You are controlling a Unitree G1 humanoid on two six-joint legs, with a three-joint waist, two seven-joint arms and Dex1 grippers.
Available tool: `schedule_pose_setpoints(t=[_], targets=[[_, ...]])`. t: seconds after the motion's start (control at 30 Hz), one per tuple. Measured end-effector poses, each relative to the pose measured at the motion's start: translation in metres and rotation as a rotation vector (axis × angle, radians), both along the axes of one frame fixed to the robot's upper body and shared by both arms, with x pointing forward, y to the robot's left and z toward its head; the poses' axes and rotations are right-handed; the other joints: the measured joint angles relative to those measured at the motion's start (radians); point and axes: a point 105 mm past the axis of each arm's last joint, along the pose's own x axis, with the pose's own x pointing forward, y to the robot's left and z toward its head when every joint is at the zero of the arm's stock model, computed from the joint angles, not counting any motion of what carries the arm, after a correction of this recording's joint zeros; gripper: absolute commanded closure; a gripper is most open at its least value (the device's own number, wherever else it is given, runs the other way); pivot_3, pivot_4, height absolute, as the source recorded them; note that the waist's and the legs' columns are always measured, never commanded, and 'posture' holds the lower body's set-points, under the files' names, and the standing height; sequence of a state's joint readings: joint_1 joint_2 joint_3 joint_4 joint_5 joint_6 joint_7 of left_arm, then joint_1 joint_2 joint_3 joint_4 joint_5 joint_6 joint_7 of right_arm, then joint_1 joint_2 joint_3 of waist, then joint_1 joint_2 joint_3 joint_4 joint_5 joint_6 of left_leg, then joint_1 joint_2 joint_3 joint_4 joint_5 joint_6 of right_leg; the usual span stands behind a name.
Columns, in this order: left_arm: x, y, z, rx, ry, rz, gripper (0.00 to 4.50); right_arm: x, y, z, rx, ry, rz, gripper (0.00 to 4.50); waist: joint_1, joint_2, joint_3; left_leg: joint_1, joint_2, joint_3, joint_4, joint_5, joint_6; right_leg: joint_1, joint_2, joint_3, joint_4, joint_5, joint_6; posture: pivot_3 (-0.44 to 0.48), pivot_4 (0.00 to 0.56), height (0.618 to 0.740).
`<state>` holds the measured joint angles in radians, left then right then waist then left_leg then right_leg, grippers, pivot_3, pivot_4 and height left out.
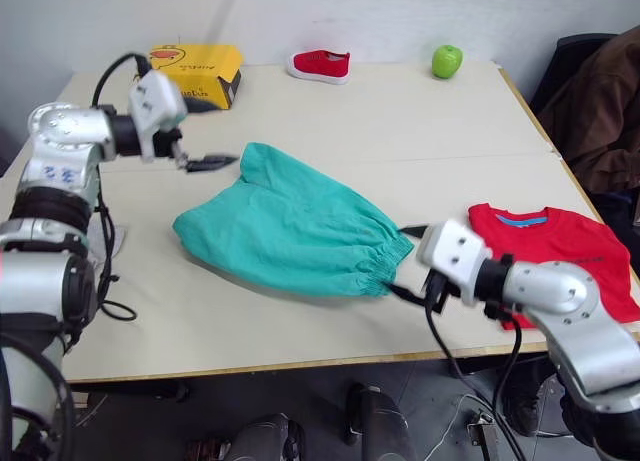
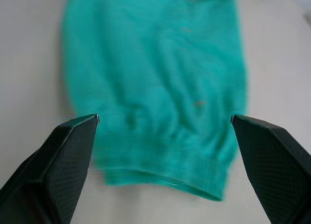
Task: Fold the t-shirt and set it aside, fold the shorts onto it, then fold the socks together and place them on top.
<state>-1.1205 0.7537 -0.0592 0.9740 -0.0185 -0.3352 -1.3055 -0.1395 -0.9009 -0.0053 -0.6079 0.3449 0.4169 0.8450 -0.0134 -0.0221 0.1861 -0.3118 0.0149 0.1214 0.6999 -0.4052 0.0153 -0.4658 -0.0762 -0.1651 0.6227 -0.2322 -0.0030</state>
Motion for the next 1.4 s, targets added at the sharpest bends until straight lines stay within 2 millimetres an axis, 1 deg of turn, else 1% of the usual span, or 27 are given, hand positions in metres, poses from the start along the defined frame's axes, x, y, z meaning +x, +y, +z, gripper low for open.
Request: schedule_pose_setpoints(t=[0.1, 0.17, 0.2, 0.27, 0.37, 0.43, 0.53, 0.6, 0.7, 0.73, 0.77, 0.83, 0.97, 1.07, 1.1, 1.17, 1.23, 1.27, 1.33, 1.37, 1.4], targets=[[-0.034, 0.029, -0.058, 0.110, 0.208, -0.015, 0.02, -0.004, 0.005, -0.014, -0.059, 0.007, 0.017, 0.00, -0.006, 0.000, 0.000, 0.001, 0.001, -0.001, 0.000, 0.000, 0.000, 0.001, 0.000, 0.001, 0.000, -0.001, -0.001, 0.000, 0.150, 0.740], [-0.054, 0.036, -0.080, 0.174, 0.287, -0.047, 0.02, -0.004, 0.009, -0.022, -0.099, -0.015, 0.030, 0.00, -0.004, 0.000, 0.000, 0.001, 0.001, -0.001, 0.000, 0.000, 0.000, 0.001, -0.001, 0.001, 0.000, -0.001, -0.001, 0.000, 0.150, 0.740], [-0.061, 0.035, -0.086, 0.206, 0.300, -0.072, 0.02, -0.003, 0.012, -0.026, -0.116, -0.033, 0.035, 0.00, 0.005, 0.000, 0.000, 0.001, 0.000, -0.002, 0.001, 0.000, 0.000, 0.001, -0.001, 0.001, 0.000, -0.001, -0.001, 0.000, 0.150, 0.740], [-0.066, 0.030, -0.087, 0.241, 0.271, -0.099, 0.02, 0.002, 0.015, -0.032, -0.145, -0.074, 0.037, 0.00, 0.023, 0.000, 0.000, 0.000, 0.000, -0.003, 0.002, 0.000, 0.000, 0.001, -0.002, 0.001, -0.001, 0.000, -0.001, 0.000, 0.150, 0.740], [-0.058, 0.029, -0.082, 0.305, 0.152, -0.072, 0.02, 0.015, 0.019, -0.038, -0.179, -0.154, 0.019, 0.00, 0.037, 0.000, 0.000, -0.001, 0.000, -0.002, 0.003, 0.000, 0.001, 0.002, -0.002, 0.001, -0.001, 0.000, 0.000, 0.000, 0.150, 0.740], [-0.055, 0.028, -0.085, 0.344, 0.112, -0.063, 0.02, 0.024, 0.020, -0.042, -0.194, -0.188, -0.004, 0.00, 0.037, 0.000, 0.000, -0.001, 0.000, -0.002, 0.002, -0.001, 0.001, 0.001, -0.002, 0.001, -0.001, 0.000, 0.000, 0.000, 0.150, 0.740], [-0.042, 0.020, -0.090, 0.356, 0.031, -0.046, 0.02, 0.034, 0.018, -0.053, -0.225, -0.215, -0.036, 0.00, 0.038, 0.000, 0.000, -0.002, 0.000, -0.002, 0.002, -0.001, 0.001, 0.001, -0.002, 0.000, -0.001, 0.000, 0.000, 0.000, 0.150, 0.740], [-0.030, 0.014, -0.086, 0.346, -0.051, -0.019, 0.02, 0.038, 0.018, -0.054, -0.240, -0.246, -0.037, 0.00, 0.038, 0.000, 0.000, -0.001, 0.000, -0.002, 0.002, 0.000, 0.002, 0.002, -0.002, 0.000, -0.001, 0.000, 0.001, 0.000, 0.150, 0.740], [-0.015, 0.002, -0.085, 0.301, -0.141, 0.013, 0.00, 0.040, 0.021, -0.056, -0.254, -0.289, -0.020, 0.63, 0.036, -0.001, 0.000, 0.000, 0.000, -0.002, 0.002, 0.000, 0.002, 0.002, -0.002, 0.000, -0.001, 0.000, 0.001, 0.000, 0.150, 0.740], [-0.012, 0.000, -0.085, 0.291, -0.158, 0.018, 0.00, 0.040, 0.022, -0.057, -0.254, -0.294, -0.019, 1.02, 0.035, -0.001, 0.000, 0.000, 0.000, -0.002, 0.001, 0.000, 0.002, 0.002, -0.002, 0.000, -0.001, 0.000, 0.001, 0.000, 0.150, 0.740], [-0.010, -0.001, -0.084, 0.294, -0.173, 0.019, 0.19, 0.041, 0.022, -0.058, -0.252, -0.294, -0.021, 1.30, 0.034, -0.001, 0.000, 0.000, 0.000, -0.001, 0.001, 0.000, 0.002, 0.002, -0.002, 0.000, -0.001, 0.000, 0.001, 0.000, 0.150, 0.740], [-0.005, -0.003, -0.087, 0.287, -0.184, 0.026, 0.61, 0.043, 0.020, -0.062, -0.250, -0.282, -0.031, 2.00, 0.034, -0.001, 0.000, 0.002, 0.000, -0.001, 0.001, 0.000, 0.002, 0.003, -0.002, 0.000, 0.000, 0.000, 0.001, 0.000, 0.150, 0.740], [-0.004, -0.007, -0.094, 0.270, -0.171, 0.018, 1.91, 0.044, 0.017, -0.063, -0.252, -0.274, -0.040, 3.45, 0.036, -0.001, 0.000, 0.003, 0.000, -0.001, 0.001, 0.000, 0.002, 0.004, -0.002, 0.000, 0.000, 0.000, 0.001, 0.000, 0.150, 0.740], [-0.007, -0.007, -0.099, 0.261, -0.123, 0.000, 2.86, 0.043, 0.015, -0.058, -0.242, -0.276, -0.016, 4.40, 0.036, -0.001, 0.000, 0.003, 0.000, -0.001, 0.001, 0.000, 0.002, 0.004, -0.003, 0.000, 0.000, 0.000, 0.001, 0.000, 0.150, 0.740], [-0.011, -0.007, -0.101, 0.247, -0.091, -0.010, 3.17, 0.041, 0.014, -0.057, -0.249, -0.275, 0.010, 4.48, 0.034, -0.001, 0.000, 0.003, 0.000, -0.001, 0.001, 0.000, 0.002, 0.004, -0.002, 0.000, 0.000, 0.000, 0.001, 0.000, 0.150, 0.740], [-0.023, -0.007, -0.106, 0.218, -0.015, -0.045, 3.81, 0.037, 0.011, -0.057, -0.260, -0.265, 0.060, 4.48, 0.033, -0.001, 0.000, 0.003, 0.000, -0.001, 0.000, 0.000, 0.002, 0.003, -0.002, 0.000, -0.001, 0.000, 0.000, 0.000, 0.150, 0.740], [-0.043, -0.004, -0.111, 0.222, 0.065, -0.095, 4.41, 0.034, 0.008, -0.056, -0.265, -0.261, 0.108, 4.48, 0.022, 0.000, 0.000, 0.003, 0.000, -0.001, -0.001, 0.000, 0.002, 0.003, -0.002, 0.000, -0.001, 0.000, 0.000, 0.000, 0.150, 0.740], [-0.057, -0.001, -0.113, 0.228, 0.120, -0.121, 4.50, 0.032, 0.006, -0.055, -0.268, -0.265, 0.136, 4.48, 0.012, 0.000, 0.000, 0.003, 0.001, 0.000, -0.001, 0.000, 0.002, 0.003, -0.002, 0.000, -0.001, 0.000, 0.000, 0.000, 0.150, 0.740], [-0.082, 0.001, -0.117, 0.246, 0.213, -0.173, 4.50, 0.033, -0.004, -0.052, -0.293, -0.270, 0.175, 4.48, 0.007, 0.001, 0.001, 0.005, 0.001, 0.000, -0.002, 0.000, 0.002, 0.004, -0.001, 0.000, -0.001, -0.001, -0.001, 0.000, 0.150, 0.740], [-0.092, 0.001, -0.119, 0.247, 0.249, -0.182, 4.50, 0.032, -0.005, -0.051, -0.295, -0.278, 0.202, 4.48, 0.007, 0.001, 0.001, 0.005, 0.001, 0.000, -0.001, -0.001, 0.001, 0.004, -0.001, 0.000, -0.001, -0.001, -0.001, 0.000, 0.150, 0.740], [-0.108, 0.000, -0.121, 0.241, 0.305, -0.199, 4.50, 0.031, -0.006, -0.049, -0.299, -0.291, 0.247, 4.48, 0.003, 0.002, 0.001, 0.005, 0.002, 0.000, -0.002, -0.001, 0.001, 0.004, -0.001, 0.001, -0.001, -0.001, -0.002, 0.000, 0.150, 0.740]])
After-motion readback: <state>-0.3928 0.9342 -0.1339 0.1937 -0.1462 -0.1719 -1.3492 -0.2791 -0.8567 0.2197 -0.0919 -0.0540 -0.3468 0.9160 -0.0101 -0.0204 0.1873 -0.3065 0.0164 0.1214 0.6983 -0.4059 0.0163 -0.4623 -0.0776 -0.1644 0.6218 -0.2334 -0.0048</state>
